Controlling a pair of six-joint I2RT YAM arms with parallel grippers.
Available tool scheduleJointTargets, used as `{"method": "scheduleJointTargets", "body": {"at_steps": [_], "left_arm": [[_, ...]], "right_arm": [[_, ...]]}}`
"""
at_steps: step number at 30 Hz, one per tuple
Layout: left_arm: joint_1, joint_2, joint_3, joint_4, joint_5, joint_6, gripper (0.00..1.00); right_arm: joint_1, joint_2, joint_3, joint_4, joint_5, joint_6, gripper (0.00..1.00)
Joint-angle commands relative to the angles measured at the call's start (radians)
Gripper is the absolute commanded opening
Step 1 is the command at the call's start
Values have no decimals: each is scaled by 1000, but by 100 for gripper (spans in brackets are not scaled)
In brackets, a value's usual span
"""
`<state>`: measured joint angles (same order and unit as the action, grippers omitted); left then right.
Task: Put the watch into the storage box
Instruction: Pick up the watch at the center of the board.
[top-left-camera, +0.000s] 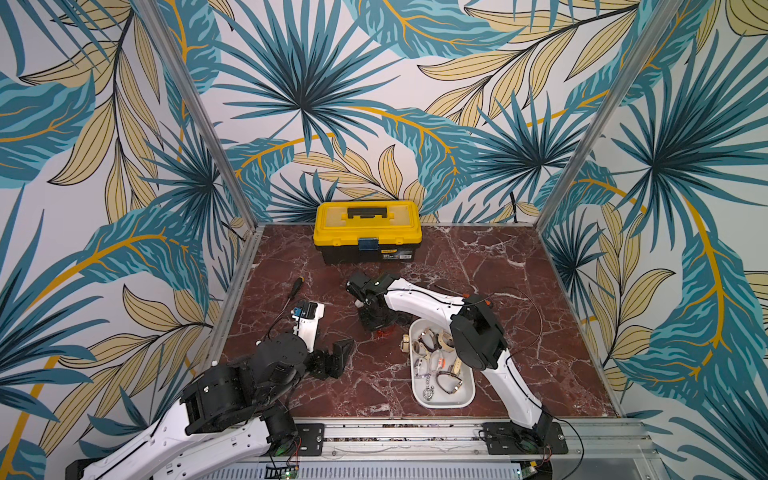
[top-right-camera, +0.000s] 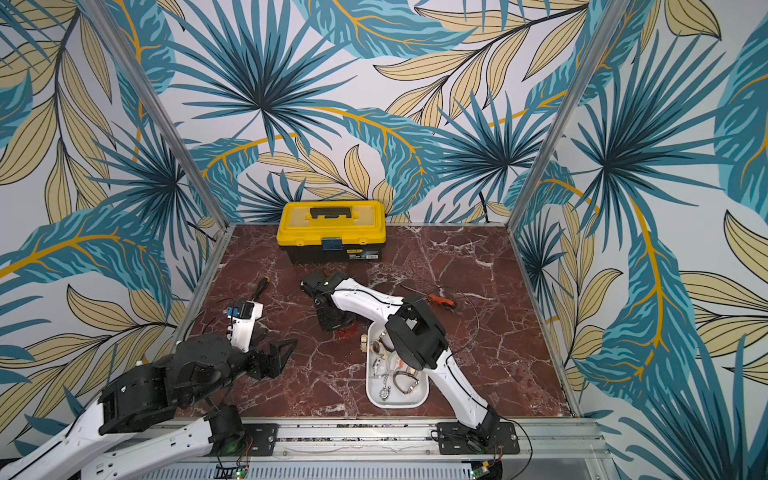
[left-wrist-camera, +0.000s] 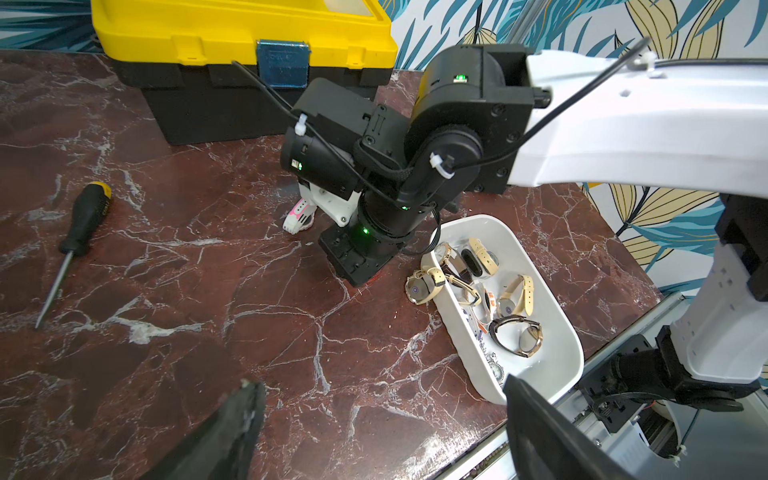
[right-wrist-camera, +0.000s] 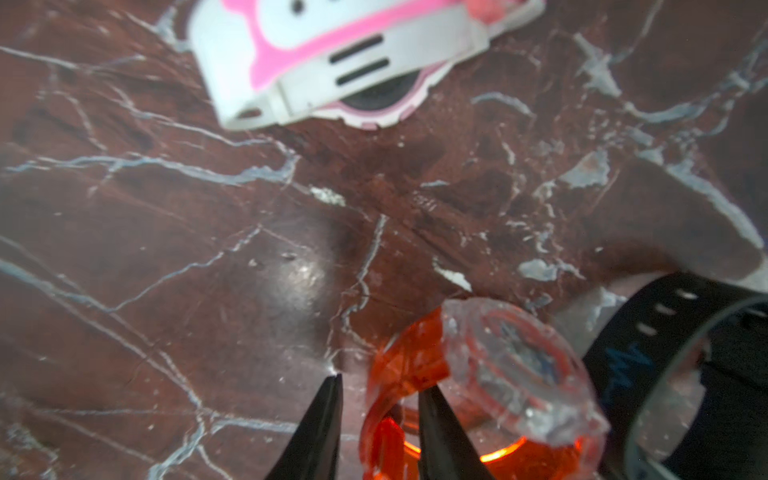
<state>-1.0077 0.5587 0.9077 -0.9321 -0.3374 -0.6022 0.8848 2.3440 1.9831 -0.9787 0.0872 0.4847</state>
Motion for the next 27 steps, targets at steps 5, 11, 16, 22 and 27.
{"method": "scheduleJointTargets", "body": {"at_steps": [5,11,16,22,27], "left_arm": [[-5,-29,-29,-5,-41,-12,94],[-4,-37,-46,41,37,24,94],[-5,-55,-66,76,81,42,95],[-5,-71,-66,90,83,51,95],[-5,-65,-82,114,89,53,95]], "right_arm": [[-7,38,45,-48,42,-16,12],[0,-40,-16,-4,-2,-51,0],[17,-184,-127,61,-49,-79,0],[41,-426,-285,75,-42,-113,0],[42,-633,-458,71,36,-113,0]]}}
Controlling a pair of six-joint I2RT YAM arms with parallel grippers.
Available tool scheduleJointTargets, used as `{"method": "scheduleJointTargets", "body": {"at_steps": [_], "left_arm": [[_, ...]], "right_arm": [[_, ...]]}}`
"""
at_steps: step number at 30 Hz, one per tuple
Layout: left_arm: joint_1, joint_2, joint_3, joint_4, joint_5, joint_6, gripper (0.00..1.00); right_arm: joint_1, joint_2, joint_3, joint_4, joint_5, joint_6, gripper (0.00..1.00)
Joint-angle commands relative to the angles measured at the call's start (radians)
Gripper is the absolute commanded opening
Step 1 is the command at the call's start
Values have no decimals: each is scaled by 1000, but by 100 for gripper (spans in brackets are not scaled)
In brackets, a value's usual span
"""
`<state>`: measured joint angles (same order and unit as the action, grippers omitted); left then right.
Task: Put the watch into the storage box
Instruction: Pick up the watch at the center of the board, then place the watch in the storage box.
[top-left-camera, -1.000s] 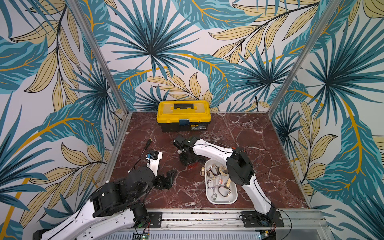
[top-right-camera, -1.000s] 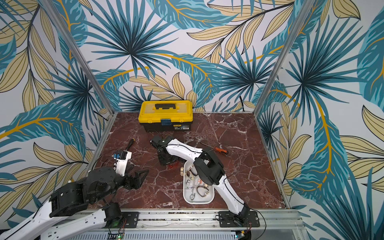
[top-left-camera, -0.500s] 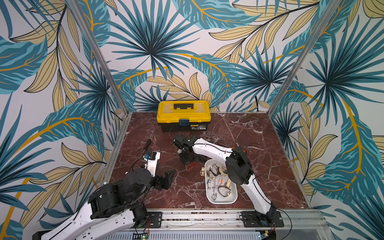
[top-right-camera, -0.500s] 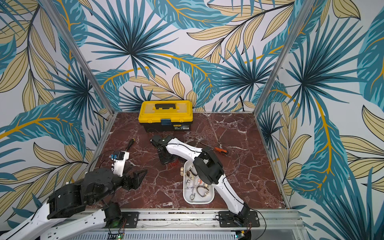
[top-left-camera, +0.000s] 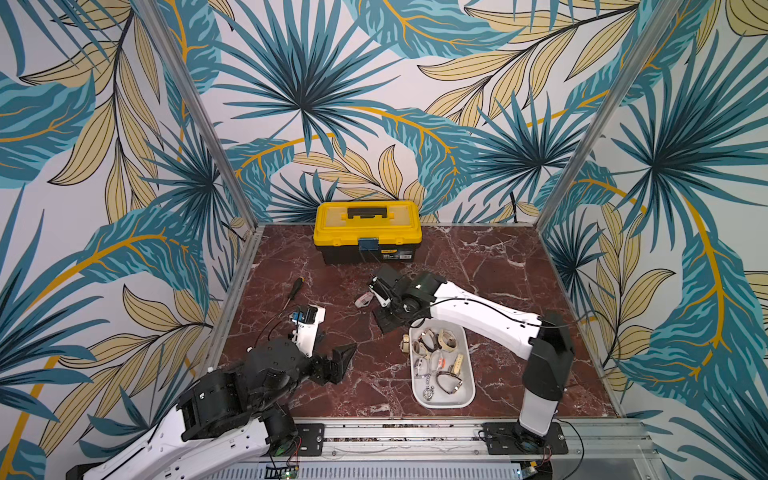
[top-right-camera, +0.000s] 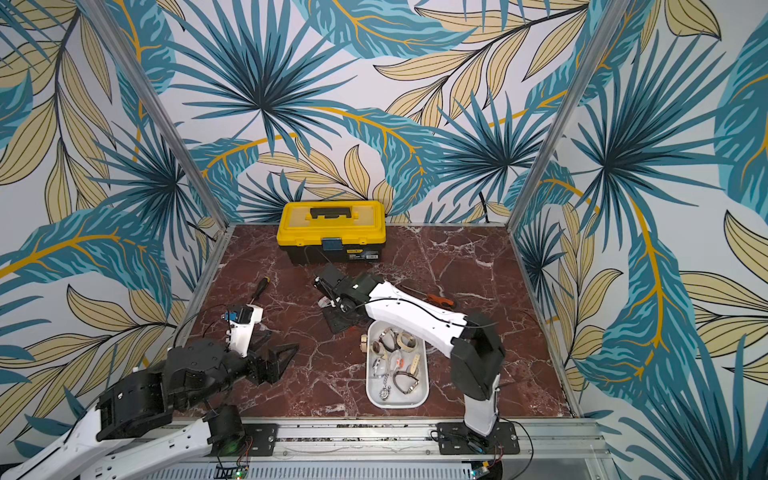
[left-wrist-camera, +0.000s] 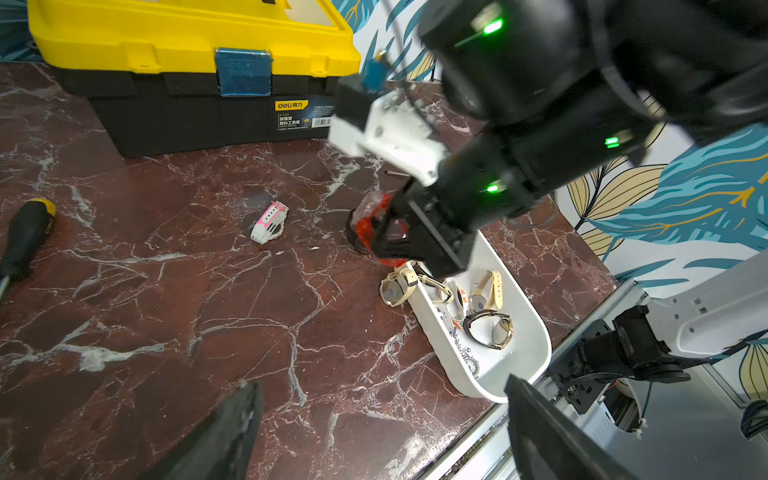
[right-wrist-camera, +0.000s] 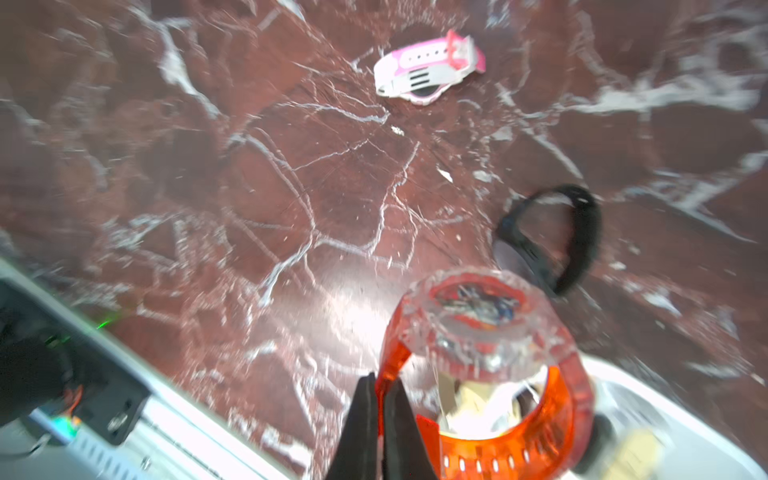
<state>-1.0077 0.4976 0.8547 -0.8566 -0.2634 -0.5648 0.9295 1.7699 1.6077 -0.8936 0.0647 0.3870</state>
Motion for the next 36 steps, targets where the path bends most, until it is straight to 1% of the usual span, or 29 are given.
{"method": "scheduleJointTargets", "body": {"at_steps": [1,4,10,18,31,36], "left_arm": [[-5,-3,-33,46,18,16,95],[-5,7,-42,68,25,18,95],[-4,40,-49,100,41,13,95],[-5,66,-60,125,47,11,95],[-5,67,-92,136,44,-4,95],[-5,65,-101,133,41,-10,95]], "right_arm": [[-3,-88,-116,-20,81,-17,0],[-3,-144,-206,-16,109,-10,0],[-3,-188,-332,57,90,31,0],[-3,-164,-414,137,71,55,0],[-3,-119,-489,192,68,82,0],[-3,-136,-519,207,59,101,0]]}}
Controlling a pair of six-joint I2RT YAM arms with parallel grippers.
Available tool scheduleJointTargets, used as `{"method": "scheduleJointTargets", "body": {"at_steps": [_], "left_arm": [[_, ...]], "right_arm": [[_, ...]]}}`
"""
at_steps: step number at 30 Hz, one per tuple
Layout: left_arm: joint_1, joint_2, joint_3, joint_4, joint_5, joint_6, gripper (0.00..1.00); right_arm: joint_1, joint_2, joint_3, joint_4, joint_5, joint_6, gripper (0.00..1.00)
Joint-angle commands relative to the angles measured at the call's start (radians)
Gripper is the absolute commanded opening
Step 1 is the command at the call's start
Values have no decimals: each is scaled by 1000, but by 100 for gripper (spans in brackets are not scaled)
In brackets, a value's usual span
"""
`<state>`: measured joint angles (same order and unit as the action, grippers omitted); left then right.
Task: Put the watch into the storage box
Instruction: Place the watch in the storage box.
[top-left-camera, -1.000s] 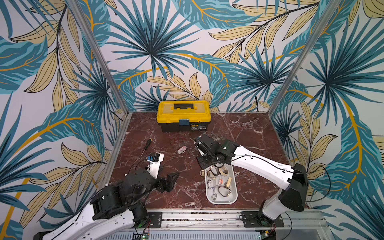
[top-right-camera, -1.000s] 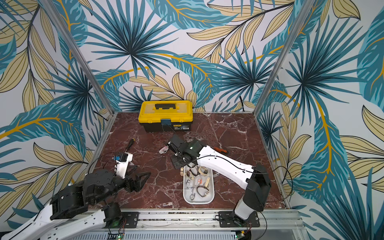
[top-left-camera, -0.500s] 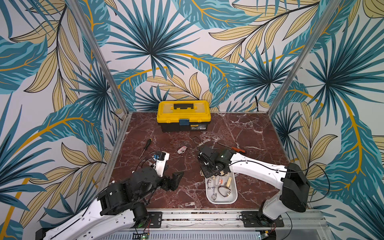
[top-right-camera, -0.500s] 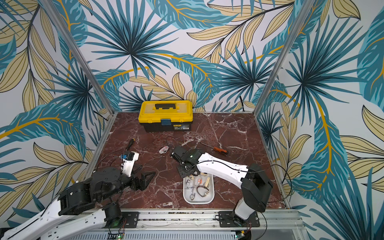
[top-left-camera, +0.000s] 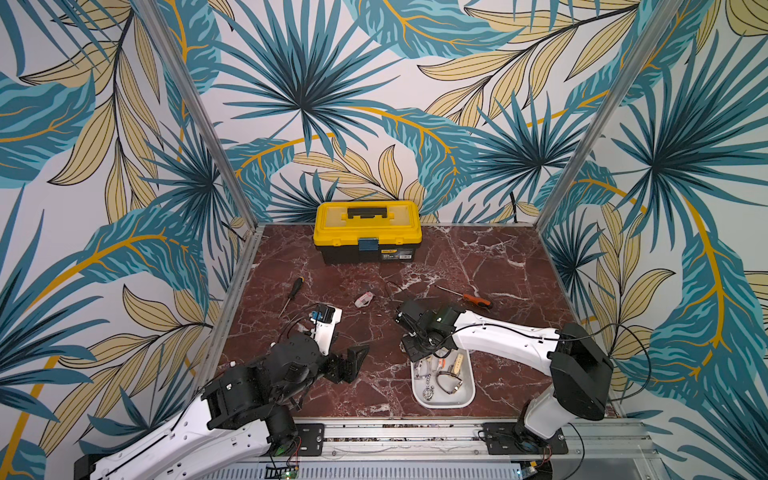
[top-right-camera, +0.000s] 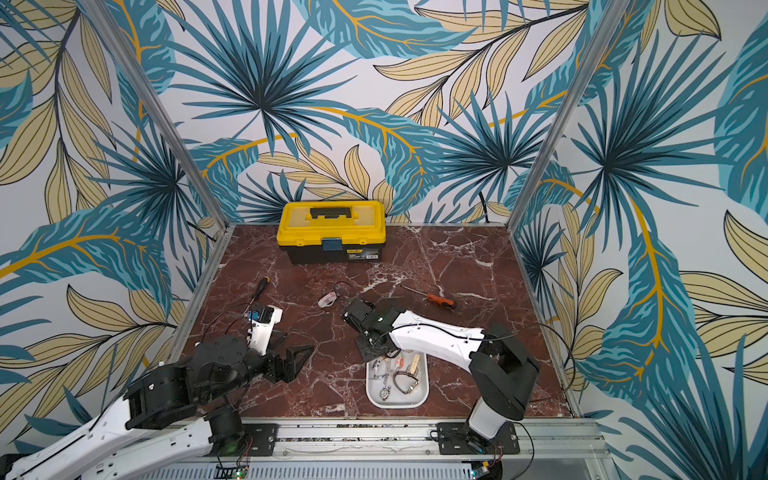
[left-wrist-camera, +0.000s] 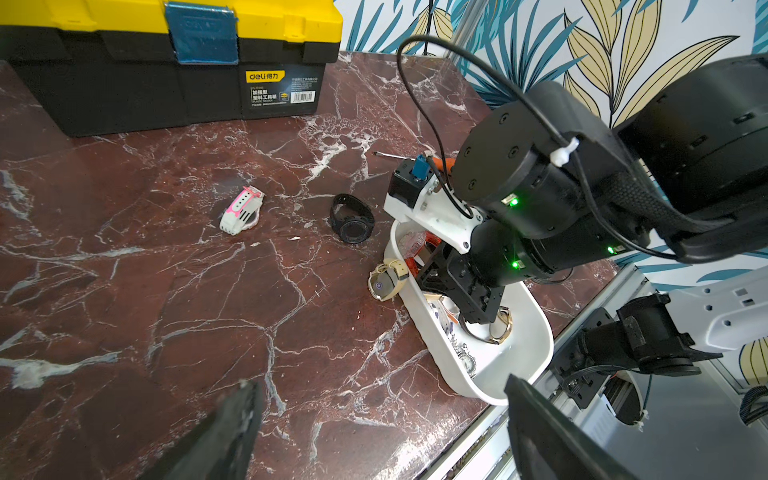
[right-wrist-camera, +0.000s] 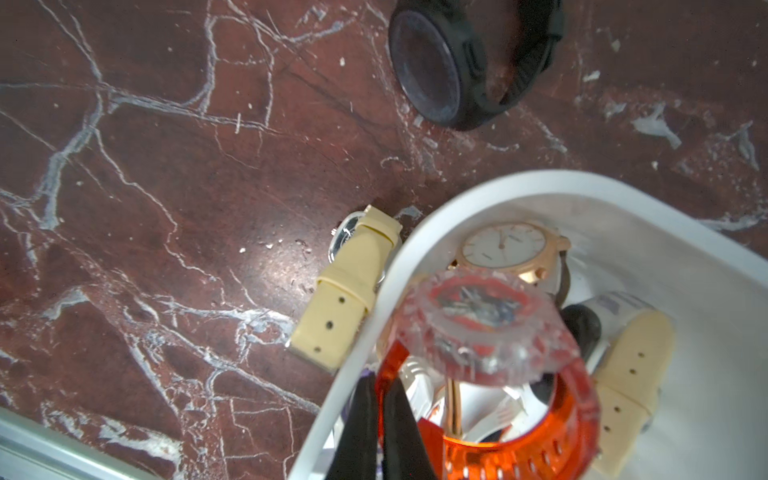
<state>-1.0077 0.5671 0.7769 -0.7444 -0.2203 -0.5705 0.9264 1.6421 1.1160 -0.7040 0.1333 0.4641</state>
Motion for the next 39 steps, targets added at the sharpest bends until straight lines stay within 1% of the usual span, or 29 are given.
{"method": "scheduleJointTargets", "body": {"at_steps": [1,6,10,11,15,19,26,30,32,35,39], "left_arm": [[-5,-4,-25,21,-3,-6,95],[-5,-7,-40,26,-8,-11,95],[-4,-6,-45,25,-9,-12,95],[-5,-7,-45,23,-11,-12,95],[-5,-7,-45,17,-17,-12,95],[-5,-9,-44,17,-17,-12,95],[-5,-9,-41,20,-22,-8,95],[-5,-9,-45,34,-24,-5,95],[-5,-7,-50,43,-27,-5,95],[-5,-6,-60,60,-30,-9,95],[-4,14,-62,60,-34,-17,95]], "right_arm": [[0,-13,-32,19,-12,27,0],[0,-10,-58,38,-38,37,0],[0,-3,-68,53,-31,47,0],[0,-2,-70,55,-28,49,2],[0,-6,-65,56,-12,53,22],[0,-24,-59,46,3,53,33],[-1,-77,-44,22,6,49,35],[-1,-115,-32,8,-3,46,40],[0,-139,-29,4,1,47,45],[-1,-174,-30,-3,11,45,55],[-1,-217,-45,-6,27,47,66]]}}
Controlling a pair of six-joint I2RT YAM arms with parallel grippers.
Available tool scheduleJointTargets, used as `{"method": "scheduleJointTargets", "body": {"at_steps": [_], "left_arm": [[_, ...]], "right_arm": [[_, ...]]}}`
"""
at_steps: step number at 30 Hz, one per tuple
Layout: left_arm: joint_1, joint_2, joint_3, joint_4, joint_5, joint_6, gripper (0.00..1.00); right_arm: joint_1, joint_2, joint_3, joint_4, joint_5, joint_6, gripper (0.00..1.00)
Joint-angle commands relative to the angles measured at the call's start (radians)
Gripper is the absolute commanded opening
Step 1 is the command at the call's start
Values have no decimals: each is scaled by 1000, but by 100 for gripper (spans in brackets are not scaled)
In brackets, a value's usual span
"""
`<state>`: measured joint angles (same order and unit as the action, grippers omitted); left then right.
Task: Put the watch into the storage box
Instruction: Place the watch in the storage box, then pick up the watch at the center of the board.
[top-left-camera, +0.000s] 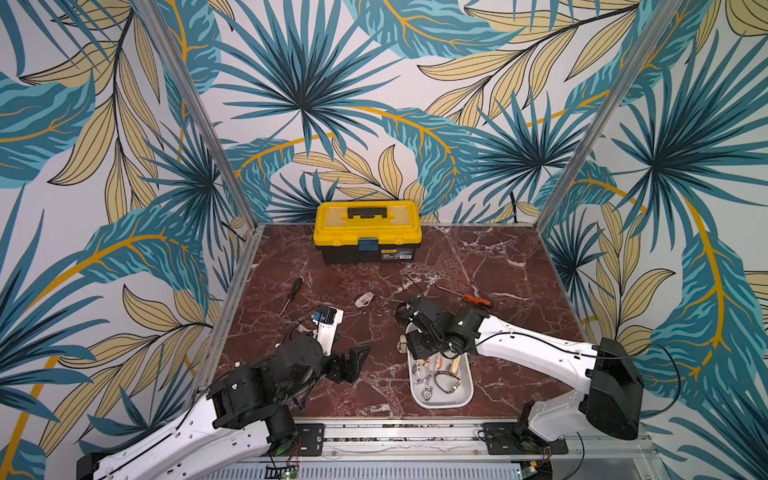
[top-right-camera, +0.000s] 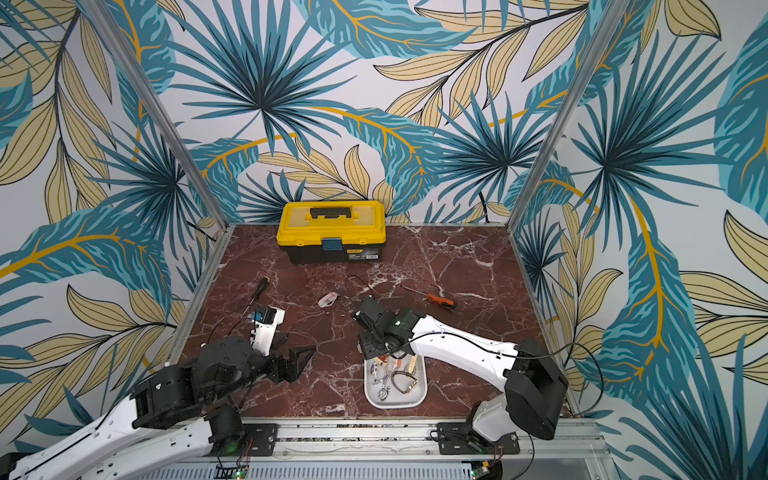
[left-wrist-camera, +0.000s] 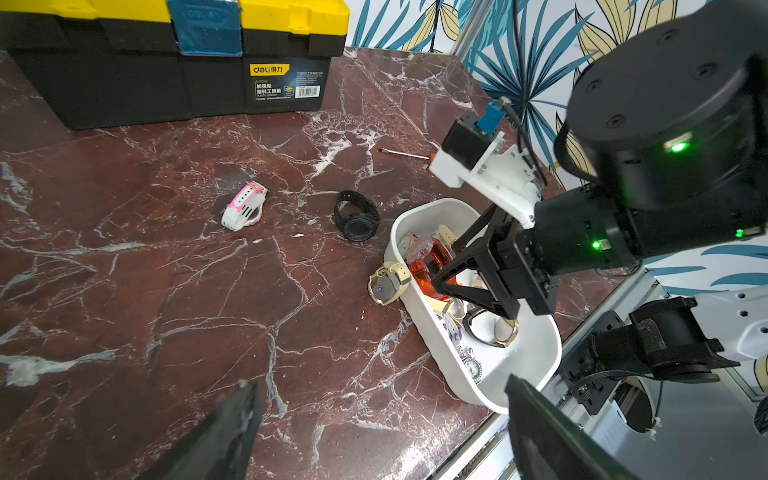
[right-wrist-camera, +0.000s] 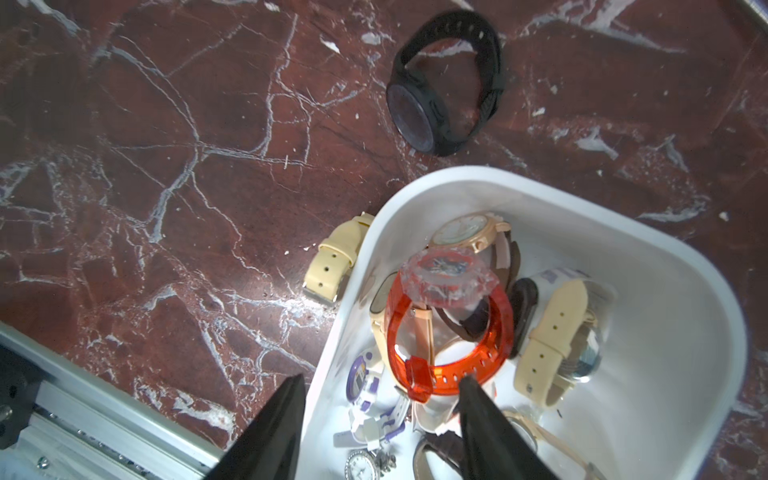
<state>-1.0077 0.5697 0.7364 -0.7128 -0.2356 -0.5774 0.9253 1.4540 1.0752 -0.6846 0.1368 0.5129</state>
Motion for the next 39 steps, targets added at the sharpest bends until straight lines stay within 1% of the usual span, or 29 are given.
{"method": "scheduleJointTargets", "body": {"at_steps": [1,5,6,9,11,12,13,15,17,20,26,27,30,33,36,39], "left_arm": [[-5,22,-20,27,-18,-11,95],[-5,65,-12,28,-17,-15,95],[-5,75,-10,24,-21,-16,95],[-3,133,5,-3,-62,-37,97],[-2,196,21,-18,-82,-51,98],[1,225,29,-23,-89,-58,99],[8,262,36,-22,-88,-62,100],[39,332,49,-19,-65,-69,100],[101,409,63,-12,-12,-84,100],[179,479,61,47,46,-82,98],[347,550,47,258,241,-66,93],[370,569,56,278,253,-64,89],[432,648,92,312,248,-24,77],[464,756,152,285,222,48,70],[477,874,229,217,158,119,68],[478,961,287,194,88,168,65]], "right_arm": [[-2,-36,-7,-31,31,-1,66],[-7,-69,-28,-37,43,16,69],[-7,-81,-33,-35,41,18,71],[-7,-149,-61,-13,15,21,80],[-6,-227,-103,16,5,19,93],[-6,-262,-124,30,2,17,98],[-7,-311,-152,47,-9,11,100],[-6,-392,-195,73,-35,4,100],[-7,-472,-230,77,-64,3,100],[-6,-556,-271,79,-84,7,100],[-6,-622,-316,48,-69,40,100],[-7,-624,-323,50,-66,44,100],[-6,-627,-330,55,-67,51,100],[-7,-629,-329,54,-62,51,100],[-6,-639,-329,57,-62,51,100],[-6,-658,-349,102,-103,41,100]]}}
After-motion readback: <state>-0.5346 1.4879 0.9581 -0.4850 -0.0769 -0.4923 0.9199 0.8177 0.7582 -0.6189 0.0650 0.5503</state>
